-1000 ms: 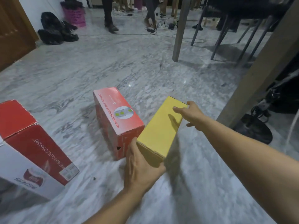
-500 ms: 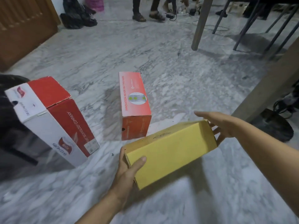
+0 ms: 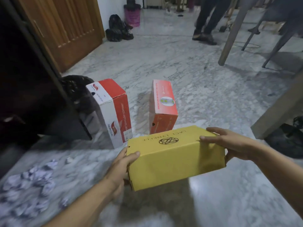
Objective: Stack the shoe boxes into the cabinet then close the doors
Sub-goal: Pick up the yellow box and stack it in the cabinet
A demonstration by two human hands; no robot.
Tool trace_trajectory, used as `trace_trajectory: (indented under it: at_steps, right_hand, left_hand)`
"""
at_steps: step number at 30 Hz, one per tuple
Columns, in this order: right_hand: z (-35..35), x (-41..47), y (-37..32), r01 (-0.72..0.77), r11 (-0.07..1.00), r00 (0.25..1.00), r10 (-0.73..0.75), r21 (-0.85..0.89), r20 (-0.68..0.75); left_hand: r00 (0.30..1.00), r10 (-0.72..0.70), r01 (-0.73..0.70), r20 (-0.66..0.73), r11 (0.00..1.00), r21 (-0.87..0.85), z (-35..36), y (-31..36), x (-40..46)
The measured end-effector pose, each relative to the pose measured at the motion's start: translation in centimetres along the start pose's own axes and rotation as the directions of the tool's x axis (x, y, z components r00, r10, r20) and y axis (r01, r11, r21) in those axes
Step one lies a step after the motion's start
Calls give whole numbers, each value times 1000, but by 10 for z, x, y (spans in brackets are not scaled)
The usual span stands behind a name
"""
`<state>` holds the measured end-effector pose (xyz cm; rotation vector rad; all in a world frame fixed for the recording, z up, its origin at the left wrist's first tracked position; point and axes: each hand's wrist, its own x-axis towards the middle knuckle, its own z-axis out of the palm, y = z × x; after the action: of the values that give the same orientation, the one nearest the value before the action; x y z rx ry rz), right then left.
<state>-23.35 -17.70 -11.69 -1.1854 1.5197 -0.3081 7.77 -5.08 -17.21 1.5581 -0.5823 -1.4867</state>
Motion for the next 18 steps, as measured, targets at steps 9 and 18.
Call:
trace_trajectory:
  at_steps: [9, 18]
  right_hand:
    - [74, -112, -93, 262, 965, 963, -263, 18, 63]
    - [164, -210, -195, 517, 853, 825, -518, 67, 225]
  left_hand:
    - [971, 229, -223, -66, 970, 93, -93, 83, -130]
    - [808, 485, -479, -335, 871, 107, -191, 142, -266]
